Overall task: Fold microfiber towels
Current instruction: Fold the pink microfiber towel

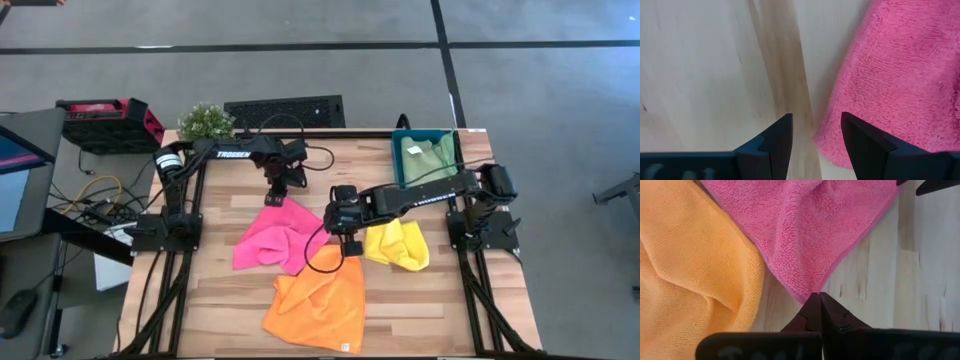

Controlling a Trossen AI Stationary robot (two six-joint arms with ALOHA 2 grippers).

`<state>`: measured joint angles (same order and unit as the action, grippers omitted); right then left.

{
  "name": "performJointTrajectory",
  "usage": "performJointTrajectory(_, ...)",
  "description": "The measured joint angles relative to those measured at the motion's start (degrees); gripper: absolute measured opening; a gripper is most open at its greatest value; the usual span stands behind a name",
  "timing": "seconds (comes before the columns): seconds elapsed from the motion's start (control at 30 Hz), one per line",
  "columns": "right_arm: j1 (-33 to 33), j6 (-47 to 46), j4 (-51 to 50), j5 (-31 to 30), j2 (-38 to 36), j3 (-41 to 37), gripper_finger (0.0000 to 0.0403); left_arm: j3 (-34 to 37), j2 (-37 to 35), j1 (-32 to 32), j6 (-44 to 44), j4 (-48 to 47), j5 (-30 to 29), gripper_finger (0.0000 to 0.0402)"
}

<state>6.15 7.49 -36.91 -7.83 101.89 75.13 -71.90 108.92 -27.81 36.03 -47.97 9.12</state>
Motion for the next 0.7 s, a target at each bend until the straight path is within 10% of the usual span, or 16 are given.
performJointTrajectory(0.7,-0.3,0.0,-0.09,0.01,0.04,0.0,0.0006,0.88,-0.02,-0.83,1.49,0.64,1.75,0.016)
